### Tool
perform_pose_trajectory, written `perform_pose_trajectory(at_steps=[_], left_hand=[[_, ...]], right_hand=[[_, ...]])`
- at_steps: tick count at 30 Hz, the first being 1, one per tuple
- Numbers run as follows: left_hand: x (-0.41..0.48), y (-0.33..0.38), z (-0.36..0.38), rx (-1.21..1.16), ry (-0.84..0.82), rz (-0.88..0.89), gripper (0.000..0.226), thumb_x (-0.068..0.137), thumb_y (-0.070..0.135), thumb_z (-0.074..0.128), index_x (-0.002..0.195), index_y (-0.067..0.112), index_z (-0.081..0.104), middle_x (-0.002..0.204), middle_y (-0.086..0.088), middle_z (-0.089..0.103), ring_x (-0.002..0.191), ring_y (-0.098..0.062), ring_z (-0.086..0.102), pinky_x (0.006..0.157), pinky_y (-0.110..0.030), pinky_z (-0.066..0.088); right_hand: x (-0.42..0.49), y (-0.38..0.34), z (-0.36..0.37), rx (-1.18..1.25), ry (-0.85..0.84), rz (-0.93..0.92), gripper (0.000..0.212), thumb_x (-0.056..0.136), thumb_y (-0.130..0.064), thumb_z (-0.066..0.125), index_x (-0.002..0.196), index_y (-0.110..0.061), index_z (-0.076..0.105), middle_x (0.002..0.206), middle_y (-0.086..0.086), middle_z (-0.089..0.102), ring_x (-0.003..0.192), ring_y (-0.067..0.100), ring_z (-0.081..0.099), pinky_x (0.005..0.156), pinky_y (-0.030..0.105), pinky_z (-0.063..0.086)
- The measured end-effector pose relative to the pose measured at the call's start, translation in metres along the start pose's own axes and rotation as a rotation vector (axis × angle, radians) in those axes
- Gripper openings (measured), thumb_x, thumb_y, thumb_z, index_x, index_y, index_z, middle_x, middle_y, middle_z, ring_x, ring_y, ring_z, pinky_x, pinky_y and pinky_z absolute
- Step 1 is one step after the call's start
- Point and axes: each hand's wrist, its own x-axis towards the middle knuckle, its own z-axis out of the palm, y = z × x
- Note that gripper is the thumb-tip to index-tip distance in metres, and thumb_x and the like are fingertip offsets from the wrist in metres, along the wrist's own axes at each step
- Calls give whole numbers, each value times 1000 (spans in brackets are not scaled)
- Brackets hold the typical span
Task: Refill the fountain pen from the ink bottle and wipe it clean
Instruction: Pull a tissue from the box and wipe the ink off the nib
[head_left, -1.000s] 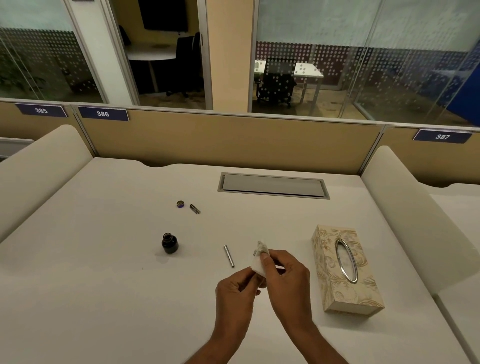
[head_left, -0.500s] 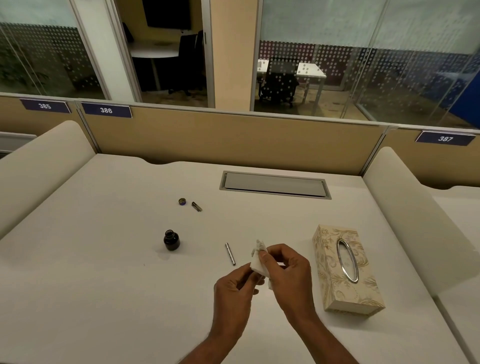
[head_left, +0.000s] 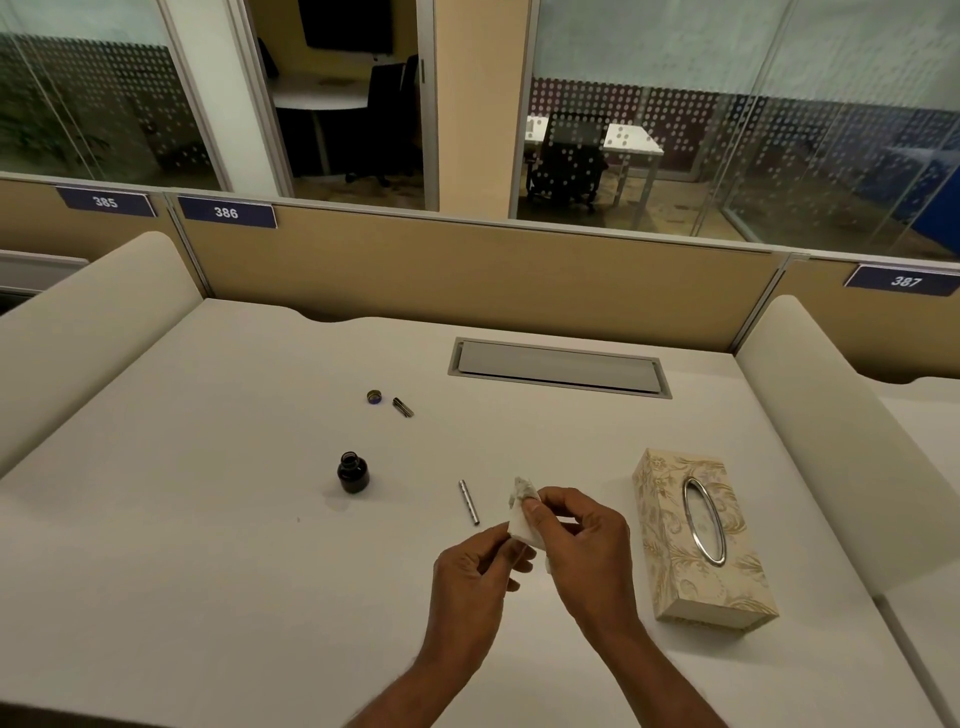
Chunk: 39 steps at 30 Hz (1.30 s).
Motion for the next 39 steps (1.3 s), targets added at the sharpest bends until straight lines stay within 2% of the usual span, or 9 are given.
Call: perform_pose_trajectory(at_steps=[8, 22, 27, 34, 37, 39], left_hand=[[2, 6, -8, 3, -57, -3, 20, 101, 18, 63, 106, 28, 80, 82, 5, 81, 77, -15, 76, 64, -23, 59], [-1, 13, -21, 3, -59, -13, 22, 100, 20, 63, 104, 36, 78, 82, 5, 81, 76, -15, 76, 62, -24, 60], [0, 16, -29, 24, -68, -22, 20, 101, 20, 62, 106, 31, 78, 82, 6, 81, 76, -14, 76, 61, -22, 58], [-2, 16, -43, -2, -52, -50, 23, 100, 16, 63, 98, 32, 80, 80, 1, 80, 74, -17, 76, 59, -23, 58], [-3, 11, -51, -62, -20, -103, 20, 99, 14, 65, 96, 25, 81, 79, -4, 80, 73, -20, 76, 58, -23, 57], [-2, 10, -56, -108, -6, -148, 16, 99, 15, 65, 100, 19, 81, 80, -5, 81, 74, -20, 77, 59, -22, 57]], right_hand=[[0, 2, 1, 59, 5, 21, 11, 91, -23, 74, 84, -30, 79, 82, -10, 77, 76, 10, 72, 58, 23, 53], [-5, -2, 12, 92, 24, 19, 15, 91, -21, 74, 80, -32, 78, 78, -11, 76, 72, 5, 69, 55, 22, 51], [-5, -6, 20, 91, 28, 24, 17, 90, -20, 75, 77, -30, 78, 75, -11, 75, 69, 3, 67, 54, 25, 51], [-6, -12, 29, 108, 72, 21, 16, 91, -25, 74, 76, -31, 77, 73, -9, 75, 61, 1, 64, 48, 17, 50], [-1, -13, 29, 103, 105, 21, 14, 91, -29, 73, 77, -30, 77, 73, -9, 75, 62, 0, 62, 52, 21, 50], [0, -13, 30, 92, 121, 22, 15, 92, -27, 73, 77, -27, 76, 73, -7, 75, 64, 2, 63, 56, 28, 52]])
